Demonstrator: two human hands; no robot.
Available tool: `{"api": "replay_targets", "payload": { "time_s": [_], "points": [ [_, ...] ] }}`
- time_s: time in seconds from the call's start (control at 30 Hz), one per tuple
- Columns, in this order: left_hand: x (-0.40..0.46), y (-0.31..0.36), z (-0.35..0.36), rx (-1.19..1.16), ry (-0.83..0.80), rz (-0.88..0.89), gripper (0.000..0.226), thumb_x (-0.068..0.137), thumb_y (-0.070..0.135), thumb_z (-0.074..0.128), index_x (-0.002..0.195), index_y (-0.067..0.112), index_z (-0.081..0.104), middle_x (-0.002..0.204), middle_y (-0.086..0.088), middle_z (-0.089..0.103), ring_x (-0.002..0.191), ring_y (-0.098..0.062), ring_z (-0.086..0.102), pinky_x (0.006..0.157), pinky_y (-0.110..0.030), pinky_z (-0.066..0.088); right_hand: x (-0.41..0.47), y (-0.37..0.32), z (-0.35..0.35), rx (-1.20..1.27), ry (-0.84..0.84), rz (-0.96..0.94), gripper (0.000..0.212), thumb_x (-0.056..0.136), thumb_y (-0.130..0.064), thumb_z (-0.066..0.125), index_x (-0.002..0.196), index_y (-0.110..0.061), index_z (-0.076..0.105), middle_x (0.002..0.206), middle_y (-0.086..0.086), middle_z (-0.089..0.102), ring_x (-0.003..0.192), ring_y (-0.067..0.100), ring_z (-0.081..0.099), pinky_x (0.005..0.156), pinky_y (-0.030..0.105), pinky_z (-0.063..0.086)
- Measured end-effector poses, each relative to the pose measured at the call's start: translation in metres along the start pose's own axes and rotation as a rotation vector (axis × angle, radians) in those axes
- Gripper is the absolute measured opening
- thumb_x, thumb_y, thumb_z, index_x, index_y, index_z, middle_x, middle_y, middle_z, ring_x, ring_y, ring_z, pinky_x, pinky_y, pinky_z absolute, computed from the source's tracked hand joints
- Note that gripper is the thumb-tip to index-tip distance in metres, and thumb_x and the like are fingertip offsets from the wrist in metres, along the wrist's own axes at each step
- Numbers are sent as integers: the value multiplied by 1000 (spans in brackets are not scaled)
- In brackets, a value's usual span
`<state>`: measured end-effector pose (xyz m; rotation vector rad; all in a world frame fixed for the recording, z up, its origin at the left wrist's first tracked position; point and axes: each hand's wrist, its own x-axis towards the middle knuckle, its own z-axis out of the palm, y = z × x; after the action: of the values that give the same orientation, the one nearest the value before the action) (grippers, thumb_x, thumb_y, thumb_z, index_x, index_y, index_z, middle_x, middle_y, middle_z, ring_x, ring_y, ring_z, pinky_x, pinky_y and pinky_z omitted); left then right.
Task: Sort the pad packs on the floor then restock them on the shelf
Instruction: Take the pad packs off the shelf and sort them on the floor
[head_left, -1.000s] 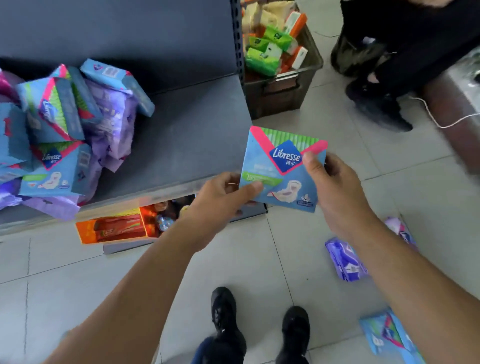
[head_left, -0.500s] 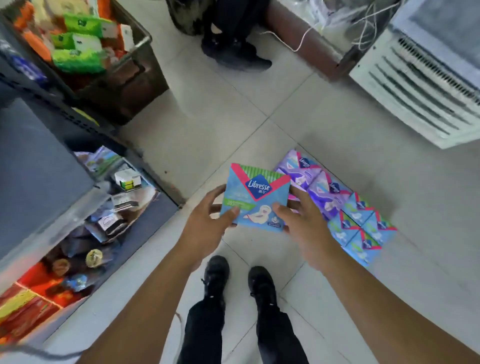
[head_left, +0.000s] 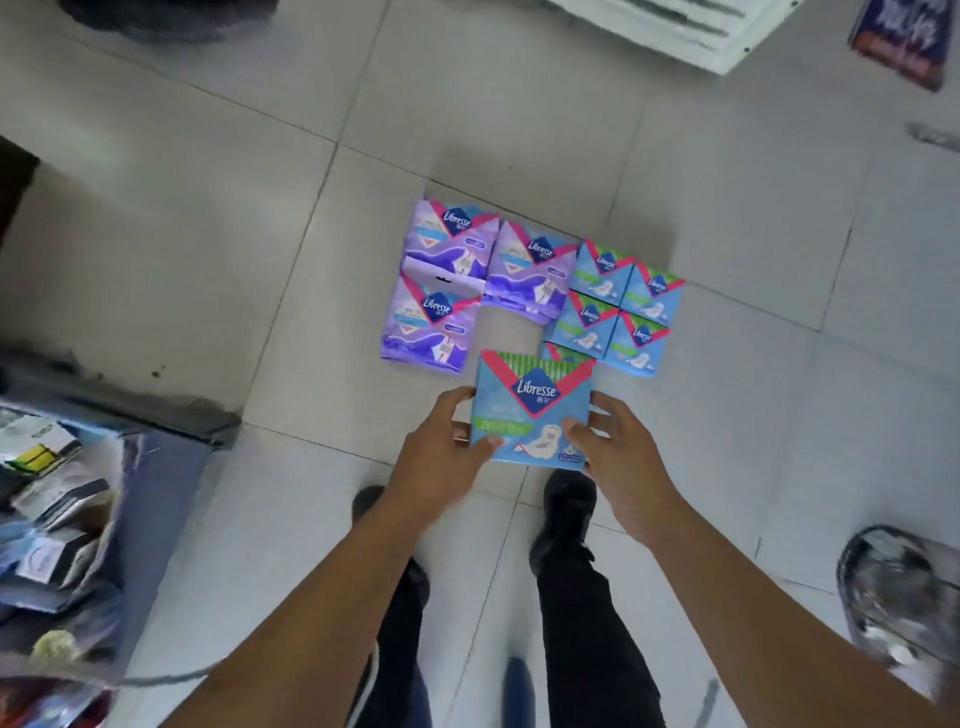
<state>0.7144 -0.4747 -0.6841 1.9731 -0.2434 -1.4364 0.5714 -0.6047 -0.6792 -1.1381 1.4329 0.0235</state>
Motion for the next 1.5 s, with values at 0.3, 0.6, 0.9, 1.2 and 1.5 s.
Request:
{"api": "replay_targets", "payload": {
  "time_s": [0.3, 0.6, 0.9, 1.2, 1.5],
  "points": [
    [138, -31, 160, 227, -40, -77, 47, 90, 21, 60, 135, 25, 48, 116, -1, 68, 102, -17, 64, 79, -21, 43, 147, 114, -82, -112, 109, 78, 20, 94, -18, 60, 114, -18, 58, 97, -8, 65, 78, 4, 65, 60, 17, 48],
    [282, -95, 224, 270, -26, -182, 42, 87, 23, 51, 129, 27, 50, 113, 3, 64, 102, -20, 60, 76, -28, 43, 299, 206, -69, -116, 26, 76, 27, 93, -15, 54, 119, -17, 60, 109, 0, 66, 94, 17, 65, 70, 23, 47],
    [310, -78, 238, 326, -160, -225, 69, 65, 40, 50, 132, 25, 40, 120, 0, 59, 108, -21, 57, 98, -41, 46, 323, 207, -71, -128, 13, 32, 30, 91, -15, 52, 121, -18, 57, 110, -2, 65, 91, 13, 60, 63, 20, 42],
    [259, -54, 206, 524, 93, -124, 50, 95, 23, 48, 143, 11, 38, 137, -12, 51, 122, -26, 51, 94, -27, 37, 267, 155, -86, -463, -20, -93, 40, 97, -22, 51, 136, -14, 48, 133, 5, 56, 121, 22, 53, 90, 25, 41],
    [119, 28, 98, 692, 382, 279, 35, 95, 36, 50, 127, 21, 56, 123, -3, 61, 113, -24, 56, 91, -38, 47, 121, 22, -47, -914, 19, -697, 43, 91, -31, 51, 130, -13, 57, 127, 7, 60, 113, 31, 55, 87, 42, 49]
  ]
}}
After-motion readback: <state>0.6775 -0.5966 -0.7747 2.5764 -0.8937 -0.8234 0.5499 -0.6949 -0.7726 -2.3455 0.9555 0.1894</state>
